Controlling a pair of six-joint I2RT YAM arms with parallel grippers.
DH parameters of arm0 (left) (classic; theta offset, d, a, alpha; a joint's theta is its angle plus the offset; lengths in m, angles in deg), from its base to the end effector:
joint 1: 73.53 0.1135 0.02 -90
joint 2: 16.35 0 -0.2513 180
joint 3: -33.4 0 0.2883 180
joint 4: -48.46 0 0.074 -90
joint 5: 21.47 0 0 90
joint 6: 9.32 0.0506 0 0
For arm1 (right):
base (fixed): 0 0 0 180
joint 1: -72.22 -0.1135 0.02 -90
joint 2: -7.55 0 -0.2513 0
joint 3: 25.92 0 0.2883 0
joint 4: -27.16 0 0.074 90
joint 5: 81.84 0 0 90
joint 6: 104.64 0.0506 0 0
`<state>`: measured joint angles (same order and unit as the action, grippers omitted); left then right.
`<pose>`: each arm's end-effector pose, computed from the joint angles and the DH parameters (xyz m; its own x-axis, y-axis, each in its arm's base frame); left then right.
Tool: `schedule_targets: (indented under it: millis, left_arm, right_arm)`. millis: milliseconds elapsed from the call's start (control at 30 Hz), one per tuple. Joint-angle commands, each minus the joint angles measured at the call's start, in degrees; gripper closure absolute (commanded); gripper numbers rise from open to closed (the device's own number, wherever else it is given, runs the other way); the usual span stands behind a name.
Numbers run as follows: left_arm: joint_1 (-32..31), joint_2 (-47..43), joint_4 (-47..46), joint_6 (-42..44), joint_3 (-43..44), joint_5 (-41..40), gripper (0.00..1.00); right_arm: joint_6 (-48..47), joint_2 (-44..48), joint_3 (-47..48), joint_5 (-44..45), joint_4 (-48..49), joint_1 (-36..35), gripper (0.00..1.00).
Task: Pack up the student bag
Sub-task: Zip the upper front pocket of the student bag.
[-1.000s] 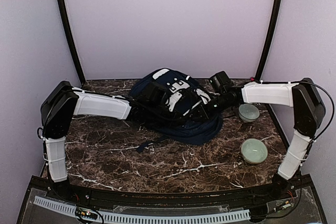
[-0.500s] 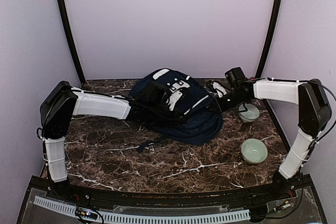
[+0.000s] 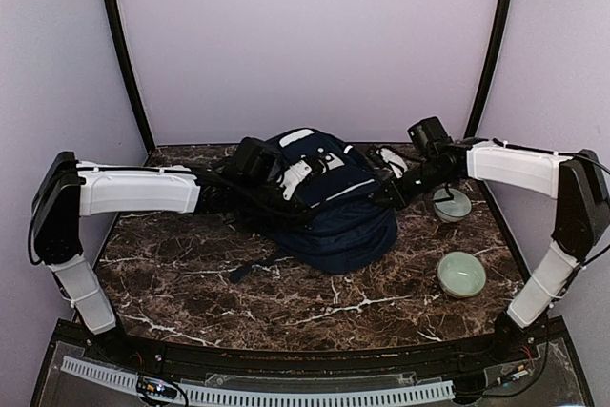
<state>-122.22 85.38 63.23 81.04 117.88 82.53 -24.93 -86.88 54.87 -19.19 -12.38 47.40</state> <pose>0.2884 -0.3467 0.2088 -0.3446 0.4013 -0.8487 0.8664 0.4839 -0.1229 0.3450 0.1852 0.2008 -0.6037 -0.4540 -0.6554 -0.7425 0.6195 0.2548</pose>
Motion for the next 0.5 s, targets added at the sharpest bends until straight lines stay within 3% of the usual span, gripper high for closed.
schedule_targets:
  millis: [0, 100, 200, 300, 467]
  left_arm:
    - [0.08, -12.14, 11.89, 3.93, -5.38, -6.27, 1.00]
    - [0.08, -15.10, 20.82, 4.11, -7.43, -9.87, 0.94]
    - [-0.04, -18.27, 26.18, 3.69, -9.57, -10.33, 0.74]
    - [-0.94, -23.72, 21.19, 3.62, -14.10, -14.52, 0.51]
    - [-1.48, -25.35, 12.67, 4.55, -14.89, -12.14, 0.49]
  right_arm:
    - [-7.38, 4.62, -2.03, -0.58, -2.80, -7.99, 1.00]
    - [-10.14, 5.20, -1.68, -0.83, -3.94, -13.38, 1.00]
    - [-10.10, 3.66, -0.88, -3.38, -4.23, -16.09, 1.00]
    - [-10.12, -0.69, 0.29, -4.37, -5.01, -16.79, 1.00]
    - [-9.99, -1.46, 0.43, -4.97, -5.05, -16.82, 1.00]
